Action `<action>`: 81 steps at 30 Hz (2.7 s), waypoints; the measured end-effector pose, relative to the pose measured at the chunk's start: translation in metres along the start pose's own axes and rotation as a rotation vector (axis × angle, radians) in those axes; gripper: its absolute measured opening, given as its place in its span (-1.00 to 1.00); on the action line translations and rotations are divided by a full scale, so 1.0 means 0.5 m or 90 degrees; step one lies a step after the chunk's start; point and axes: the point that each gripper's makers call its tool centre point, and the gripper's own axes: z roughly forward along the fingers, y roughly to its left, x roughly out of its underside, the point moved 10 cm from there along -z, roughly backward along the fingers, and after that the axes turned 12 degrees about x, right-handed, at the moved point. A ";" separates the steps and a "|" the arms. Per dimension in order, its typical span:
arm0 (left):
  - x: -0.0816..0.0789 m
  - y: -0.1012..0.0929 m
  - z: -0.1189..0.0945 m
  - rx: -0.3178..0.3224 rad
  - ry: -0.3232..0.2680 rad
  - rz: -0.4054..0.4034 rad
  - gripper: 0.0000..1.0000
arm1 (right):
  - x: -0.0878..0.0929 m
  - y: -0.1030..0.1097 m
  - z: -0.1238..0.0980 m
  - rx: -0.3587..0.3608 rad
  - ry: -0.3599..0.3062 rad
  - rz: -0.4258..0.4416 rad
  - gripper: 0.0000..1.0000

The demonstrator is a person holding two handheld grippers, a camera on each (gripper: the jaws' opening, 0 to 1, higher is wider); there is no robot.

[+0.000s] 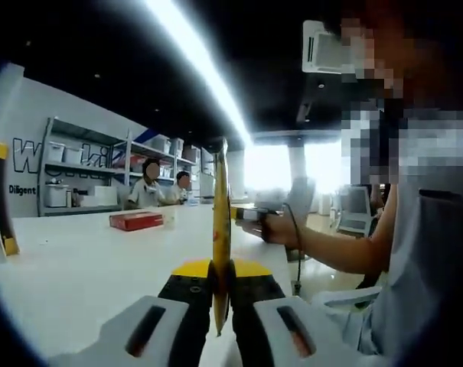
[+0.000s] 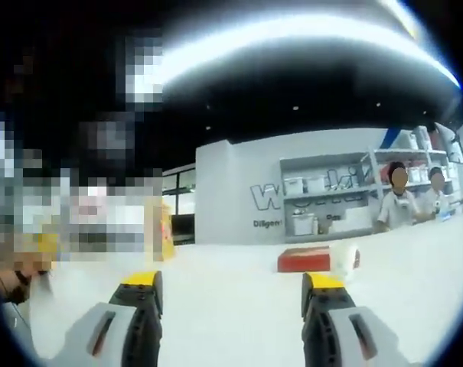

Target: Tear open the coffee pouch, take out the coffee, and pour the coffee from the pouch into the cup

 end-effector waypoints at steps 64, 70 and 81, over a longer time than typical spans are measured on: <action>0.001 -0.003 -0.004 -0.003 0.005 0.007 -0.79 | 0.052 -0.212 0.215 0.140 0.078 -0.058 0.51; 0.001 -0.002 -0.005 -0.001 0.004 0.002 -0.79 | 0.062 -0.236 0.257 0.159 0.093 -0.067 0.49; 0.003 -0.002 -0.003 0.001 0.009 0.001 -0.79 | 0.075 -0.263 0.314 0.165 0.110 -0.085 0.42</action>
